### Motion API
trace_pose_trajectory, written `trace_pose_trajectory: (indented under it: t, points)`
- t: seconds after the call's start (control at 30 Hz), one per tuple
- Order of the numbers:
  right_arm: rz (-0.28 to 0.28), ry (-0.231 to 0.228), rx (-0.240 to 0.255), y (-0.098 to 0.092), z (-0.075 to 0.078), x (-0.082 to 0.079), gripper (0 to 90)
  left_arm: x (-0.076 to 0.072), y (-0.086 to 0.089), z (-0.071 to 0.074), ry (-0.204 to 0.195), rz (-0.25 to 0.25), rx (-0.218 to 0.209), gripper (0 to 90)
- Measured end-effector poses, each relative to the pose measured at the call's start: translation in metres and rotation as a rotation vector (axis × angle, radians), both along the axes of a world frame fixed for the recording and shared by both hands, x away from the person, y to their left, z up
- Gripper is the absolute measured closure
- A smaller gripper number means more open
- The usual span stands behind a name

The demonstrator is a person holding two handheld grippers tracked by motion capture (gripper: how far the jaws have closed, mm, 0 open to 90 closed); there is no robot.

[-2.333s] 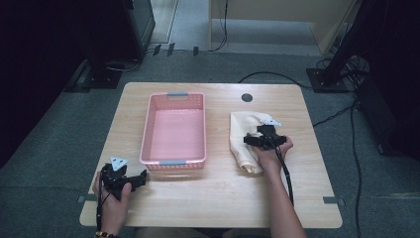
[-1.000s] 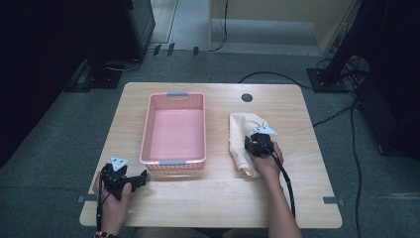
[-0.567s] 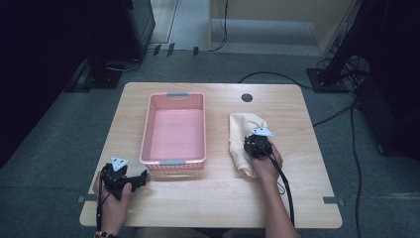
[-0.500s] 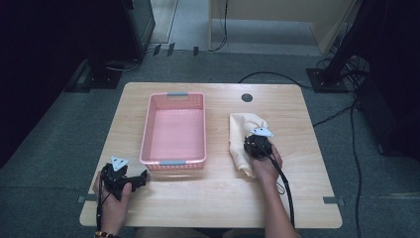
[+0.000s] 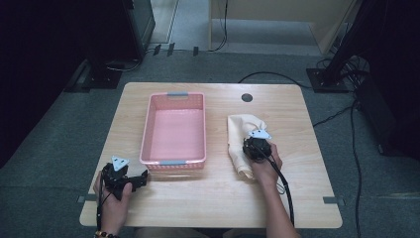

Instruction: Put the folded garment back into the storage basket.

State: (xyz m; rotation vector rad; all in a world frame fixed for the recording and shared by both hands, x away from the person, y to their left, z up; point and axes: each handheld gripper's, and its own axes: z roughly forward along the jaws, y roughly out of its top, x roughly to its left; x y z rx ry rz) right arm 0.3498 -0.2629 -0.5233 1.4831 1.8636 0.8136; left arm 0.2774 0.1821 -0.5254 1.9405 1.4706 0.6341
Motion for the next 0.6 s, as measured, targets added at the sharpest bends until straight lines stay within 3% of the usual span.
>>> trace_pose_trajectory:
  t: [0.1,0.23,0.3,0.5,0.6]
  points:
    - [-0.010,-0.003,0.001,0.002,0.000,-0.001,64.4,0.000,0.000,0.000,0.000,-0.001,0.000,0.0]
    - [-0.023,0.041,0.135,-0.008,0.003,0.002,65.3,0.000,0.000,0.000,0.001,-0.001,0.000,0.0]
    - [-0.024,0.047,0.162,-0.010,0.006,0.002,65.6,0.000,0.000,0.000,0.000,-0.001,0.000,0.0]
    - [-0.013,-0.003,0.245,-0.009,0.020,-0.005,65.9,0.000,0.000,0.000,0.001,-0.005,0.001,0.0]
    - [-0.016,-0.014,0.257,-0.007,0.027,-0.007,65.9,0.000,0.000,0.000,0.000,-0.006,0.001,0.0]
